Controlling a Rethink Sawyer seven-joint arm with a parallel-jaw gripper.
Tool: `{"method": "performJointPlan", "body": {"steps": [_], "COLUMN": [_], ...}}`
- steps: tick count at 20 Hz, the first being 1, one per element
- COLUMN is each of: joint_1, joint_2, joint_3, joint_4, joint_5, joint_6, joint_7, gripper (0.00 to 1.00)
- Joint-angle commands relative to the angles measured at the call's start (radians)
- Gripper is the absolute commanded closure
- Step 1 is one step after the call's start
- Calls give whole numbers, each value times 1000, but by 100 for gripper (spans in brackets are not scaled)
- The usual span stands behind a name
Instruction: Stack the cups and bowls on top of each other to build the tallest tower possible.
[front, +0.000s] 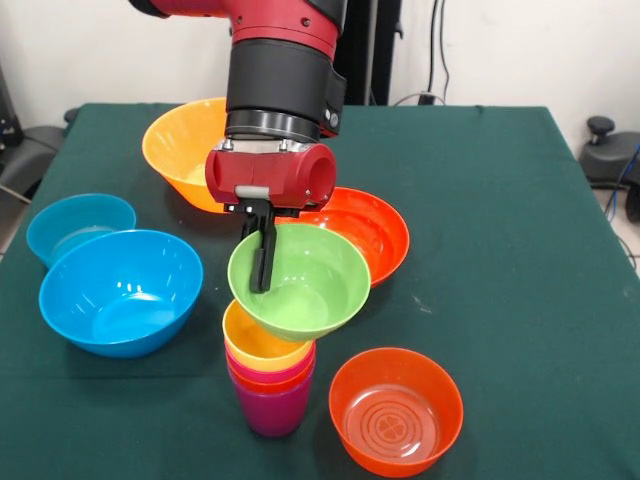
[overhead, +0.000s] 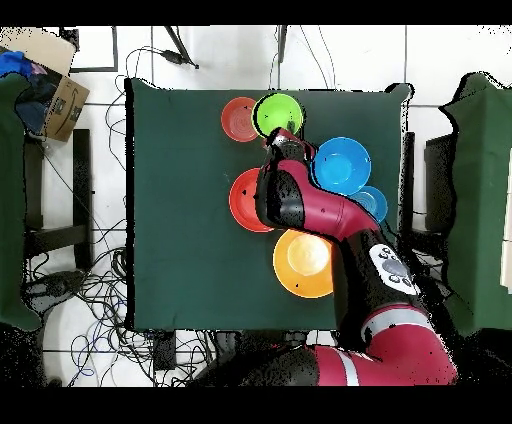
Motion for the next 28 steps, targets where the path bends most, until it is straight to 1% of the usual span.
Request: {"method": "performJointPlan", "body": {"steps": [1,10,16,28], "joint_1": [-21,-33,-59,-46], "joint_2": [-3,4,8,23], "joint_3": [58,59,76,77], "joint_4": [38,25,16,16], "joint_5": [-71,-96,-125,-116], "joint_6": [-29,-43,-44,-79], "joint_7": [148,139,134,150], "gripper": [100,100,100,100]}}
